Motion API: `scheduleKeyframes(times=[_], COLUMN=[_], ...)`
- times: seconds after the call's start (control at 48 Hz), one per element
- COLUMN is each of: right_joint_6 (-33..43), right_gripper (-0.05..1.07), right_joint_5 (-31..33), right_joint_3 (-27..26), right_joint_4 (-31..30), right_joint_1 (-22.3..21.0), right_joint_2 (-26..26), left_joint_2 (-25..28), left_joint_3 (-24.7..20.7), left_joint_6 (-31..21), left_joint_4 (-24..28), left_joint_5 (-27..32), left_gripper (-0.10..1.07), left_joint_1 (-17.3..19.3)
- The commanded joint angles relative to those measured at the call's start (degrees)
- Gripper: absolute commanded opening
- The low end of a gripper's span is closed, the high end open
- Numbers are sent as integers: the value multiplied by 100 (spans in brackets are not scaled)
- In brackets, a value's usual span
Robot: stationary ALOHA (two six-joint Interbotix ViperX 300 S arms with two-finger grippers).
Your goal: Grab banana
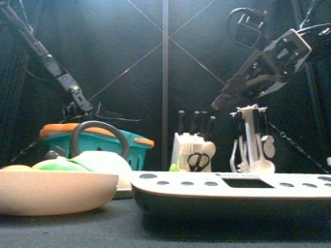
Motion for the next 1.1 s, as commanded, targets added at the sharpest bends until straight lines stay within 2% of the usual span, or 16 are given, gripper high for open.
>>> scheduleKeyframes(times=[0.0,0.125,0.333,0.479,0.75,1.083], right_joint_6=[9,9,9,9,9,9], right_gripper=[90,90,90,90,90,90], right_joint_5=[-18,-18,-18,-9,26,44], right_joint_3=[-53,-53,-53,-53,-53,-53], right_joint_4=[18,18,9,18,18,26], right_joint_1=[9,0,9,9,9,9], right_joint_2=[0,44,70,70,70,70], left_joint_2=[0,26,44,-123,-712,-1547], left_joint_3=[-123,-123,-123,-167,-220,-105], left_joint_6=[-18,-9,-18,-18,-18,-18], left_joint_4=[-44,-53,-62,-62,-62,-158], left_joint_5=[-35,-53,-62,-70,-26,-26], left_gripper=[96,90,73,64,63,63], left_joint_1=[18,18,18,0,-229,-237])
